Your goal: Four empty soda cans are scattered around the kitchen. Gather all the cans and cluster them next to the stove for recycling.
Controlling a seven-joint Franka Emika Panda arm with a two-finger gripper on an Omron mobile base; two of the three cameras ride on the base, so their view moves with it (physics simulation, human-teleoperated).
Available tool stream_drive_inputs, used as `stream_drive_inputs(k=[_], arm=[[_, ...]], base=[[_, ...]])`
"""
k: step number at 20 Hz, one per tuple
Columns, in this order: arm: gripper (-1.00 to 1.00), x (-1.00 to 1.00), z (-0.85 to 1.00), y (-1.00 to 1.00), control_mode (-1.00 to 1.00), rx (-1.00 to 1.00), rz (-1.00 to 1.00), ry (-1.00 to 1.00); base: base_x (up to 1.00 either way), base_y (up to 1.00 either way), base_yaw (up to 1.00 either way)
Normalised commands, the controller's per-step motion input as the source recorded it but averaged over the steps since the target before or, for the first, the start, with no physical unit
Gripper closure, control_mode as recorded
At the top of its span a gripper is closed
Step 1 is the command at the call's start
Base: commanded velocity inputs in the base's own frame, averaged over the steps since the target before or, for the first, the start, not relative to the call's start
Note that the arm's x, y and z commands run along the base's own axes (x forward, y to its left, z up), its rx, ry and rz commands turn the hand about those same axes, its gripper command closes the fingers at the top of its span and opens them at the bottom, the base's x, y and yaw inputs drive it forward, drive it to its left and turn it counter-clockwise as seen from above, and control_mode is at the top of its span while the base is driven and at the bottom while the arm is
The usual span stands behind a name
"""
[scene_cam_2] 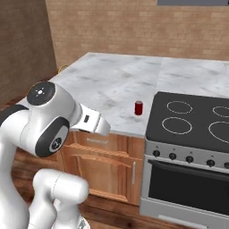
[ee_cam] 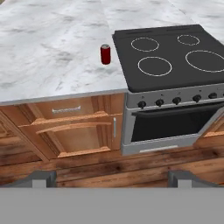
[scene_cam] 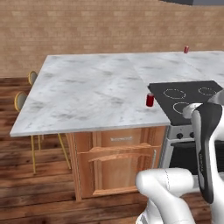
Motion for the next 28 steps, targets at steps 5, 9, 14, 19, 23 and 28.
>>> stream_drive_inputs(k=[5, 9, 14, 19, 23, 28], arm=[[-1.0, 0.0, 0.0, 0.0, 1.0, 0.0, 0.0, 0.0], [-1.0, 0.0, 0.0, 0.0, 1.0, 0.0, 0.0, 0.0], [-1.0, 0.0, 0.0, 0.0, 1.0, 0.0, 0.0, 0.0], [-1.0, 0.0, 0.0, 0.0, 1.0, 0.0, 0.0, 0.0], [-1.0, 0.0, 0.0, 0.0, 1.0, 0.0, 0.0, 0.0], [-1.0, 0.0, 0.0, 0.0, 1.0, 0.0, 0.0, 0.0]], base=[[-0.2, -0.27, 0.0], [-0.01, -0.71, 0.0], [-0.02, -0.97, 0.0], [-0.12, -1.0, 0.01], [-0.16, -1.0, 0.01], [-0.15, -1.0, 0.01]])
